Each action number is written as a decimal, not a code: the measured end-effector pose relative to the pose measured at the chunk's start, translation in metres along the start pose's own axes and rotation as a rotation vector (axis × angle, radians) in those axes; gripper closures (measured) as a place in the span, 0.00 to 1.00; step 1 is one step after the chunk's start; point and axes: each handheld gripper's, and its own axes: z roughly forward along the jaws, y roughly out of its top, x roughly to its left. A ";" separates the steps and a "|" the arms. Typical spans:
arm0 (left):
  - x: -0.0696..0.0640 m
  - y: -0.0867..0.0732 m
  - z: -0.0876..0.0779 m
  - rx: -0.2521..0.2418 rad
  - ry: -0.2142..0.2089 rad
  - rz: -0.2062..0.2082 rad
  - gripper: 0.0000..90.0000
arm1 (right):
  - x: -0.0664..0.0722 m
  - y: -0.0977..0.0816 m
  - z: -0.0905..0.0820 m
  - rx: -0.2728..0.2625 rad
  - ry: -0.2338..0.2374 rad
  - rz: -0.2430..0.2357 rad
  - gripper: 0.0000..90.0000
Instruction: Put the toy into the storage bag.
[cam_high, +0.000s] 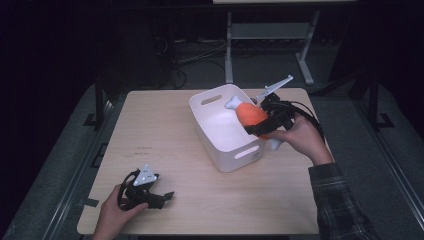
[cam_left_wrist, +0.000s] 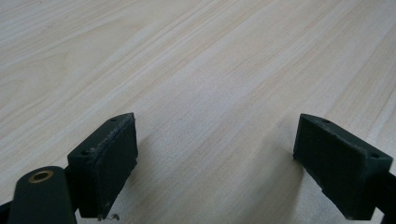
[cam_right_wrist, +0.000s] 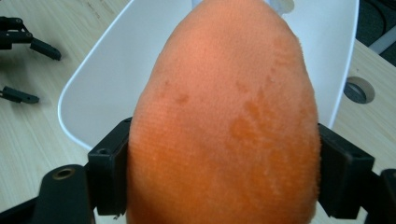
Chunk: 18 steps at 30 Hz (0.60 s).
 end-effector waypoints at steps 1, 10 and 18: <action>0.000 0.000 0.000 0.000 0.000 0.000 0.14 | 0.001 0.003 0.001 0.002 0.000 0.001 0.23; 0.000 0.000 0.000 0.000 0.000 0.000 0.14 | 0.011 0.027 0.019 0.015 0.009 -0.010 0.23; 0.000 0.000 0.000 0.000 0.000 0.000 0.14 | 0.019 0.043 0.035 0.024 0.023 -0.025 0.23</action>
